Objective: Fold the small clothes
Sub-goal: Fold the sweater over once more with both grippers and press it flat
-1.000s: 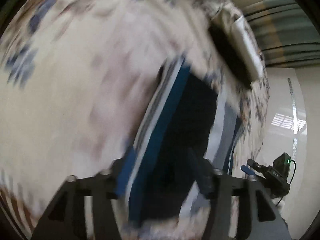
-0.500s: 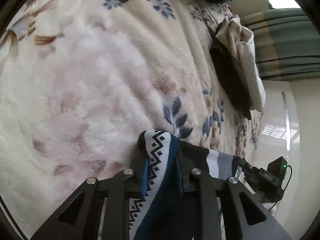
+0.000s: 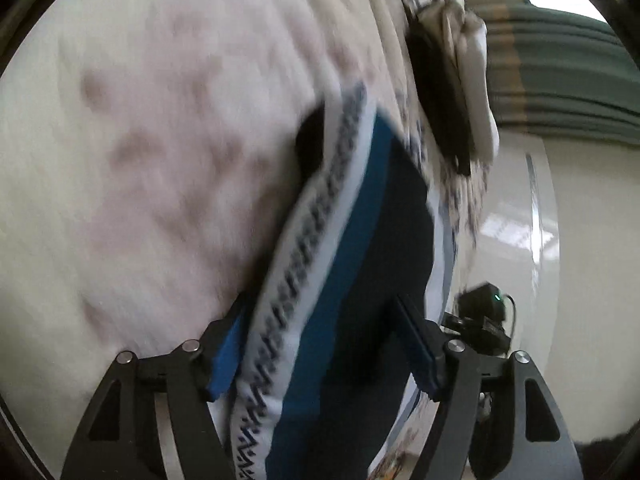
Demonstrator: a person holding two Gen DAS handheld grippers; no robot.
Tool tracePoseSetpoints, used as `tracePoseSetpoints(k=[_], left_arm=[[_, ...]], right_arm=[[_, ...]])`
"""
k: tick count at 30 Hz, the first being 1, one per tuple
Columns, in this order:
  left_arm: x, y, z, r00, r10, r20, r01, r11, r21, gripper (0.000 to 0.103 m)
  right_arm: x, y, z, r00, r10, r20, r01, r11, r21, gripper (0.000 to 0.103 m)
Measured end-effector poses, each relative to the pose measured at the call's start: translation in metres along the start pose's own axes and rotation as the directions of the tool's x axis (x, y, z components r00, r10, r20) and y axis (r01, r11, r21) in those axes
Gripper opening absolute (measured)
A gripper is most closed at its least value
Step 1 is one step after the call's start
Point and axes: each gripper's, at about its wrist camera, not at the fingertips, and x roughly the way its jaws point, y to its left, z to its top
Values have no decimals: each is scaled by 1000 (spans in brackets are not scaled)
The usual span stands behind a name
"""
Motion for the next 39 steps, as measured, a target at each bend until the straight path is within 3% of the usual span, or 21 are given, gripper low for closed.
tracePoseSetpoints(k=[4,6,7,9,10,11,12,13,15,20,26,32,36,39], left_arm=[[13,-7,3,1000,-28,13,28,1000,7,73],[21,-12,10,999,-50,10,50,999,-6,74],[23,-16,13,998,-70,10,70,998,-6,74],[28,-26,16,995,-99,13,99,995,3,73],[30,-32,16,994,-105,12,105,994,21,72],[29,-40,16,996,-91,16,90,995,44,54],[25,-42,18,996,-85,15,84,995,58,44],[23,-47,18,996,-83,15,82,994,68,39],[14,-57,20,998,-68,17,66,994,86,36],[-5,-94,39,997,-71,-2,71,991,113,36],[-14,-169,92,996,-89,-16,90,974,208,36],[9,-246,192,994,-107,-5,104,953,283,36],[35,-283,270,994,-107,6,99,938,332,36],[63,-303,312,998,-59,-1,55,924,379,36]], right_arm=[[38,-4,-18,984,148,-96,-150,988,-19,71],[55,3,-18,970,210,-120,-214,976,-25,78],[62,8,-17,968,218,-124,-223,974,-33,83],[71,18,-13,964,235,-125,-243,969,-50,83],[72,23,-12,963,242,-122,-250,966,-60,81],[72,27,-12,961,250,-117,-260,963,-74,76],[72,32,-14,962,248,-111,-259,961,-93,60],[70,34,-16,965,243,-102,-253,962,-100,45],[60,36,-21,965,251,-71,-257,961,-103,38],[31,64,-33,971,239,0,-237,963,-129,33],[-27,106,-23,962,260,82,-246,957,-155,33],[-98,165,34,954,213,213,-170,964,-205,33],[-138,193,112,932,201,302,-139,966,-217,33],[-158,198,168,920,189,342,-121,970,-209,33]])
